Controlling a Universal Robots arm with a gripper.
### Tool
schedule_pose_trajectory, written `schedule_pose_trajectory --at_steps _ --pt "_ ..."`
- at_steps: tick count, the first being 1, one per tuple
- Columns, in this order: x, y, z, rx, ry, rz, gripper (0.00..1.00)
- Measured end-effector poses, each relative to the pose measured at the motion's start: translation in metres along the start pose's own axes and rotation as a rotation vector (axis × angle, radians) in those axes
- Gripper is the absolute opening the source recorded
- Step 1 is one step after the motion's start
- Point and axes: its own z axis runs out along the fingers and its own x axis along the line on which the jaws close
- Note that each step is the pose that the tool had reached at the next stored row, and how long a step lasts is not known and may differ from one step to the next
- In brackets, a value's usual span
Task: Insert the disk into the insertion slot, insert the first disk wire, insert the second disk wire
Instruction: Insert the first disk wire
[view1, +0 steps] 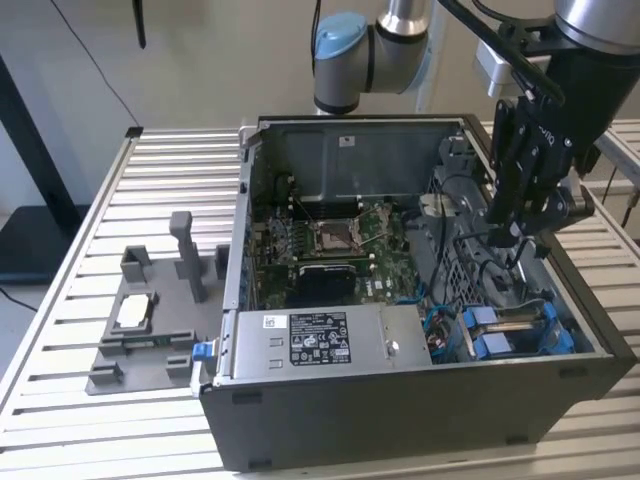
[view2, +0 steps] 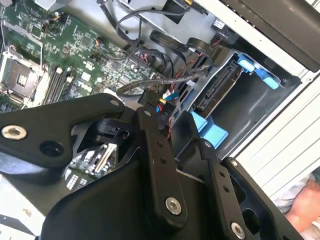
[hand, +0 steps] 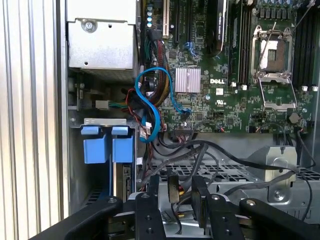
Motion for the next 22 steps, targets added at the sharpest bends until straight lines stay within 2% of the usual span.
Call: schedule_pose_trajectory --at_steps 1,3,4,7,9,17,19,22 --pt "0.0000 0.0000 0.0000 0.0000 0.0001 0.000 0.31" --pt "0.0000 0.0000 0.0000 0.0000 0.0000 0.000 0.31" --pt "0.0000 -0.0001 0.0000 0.0000 0.0000 0.000 0.24" --pt "0.0000 -0.0001 0.0000 0.0000 0.0001 0.000 0.24" --pt "0.0000 -0.0001 0.0000 0.0000 0.0001 0.000 0.19" --pt "0.0001 -0.0002 0.0001 0.0000 0.0012 0.000 0.19" --pt "0.0001 -0.0003 0.0005 0.0006 0.0082 0.000 0.19" --pt "0.0002 -0.0002 0.0020 0.0033 0.0275 -0.001 0.19"
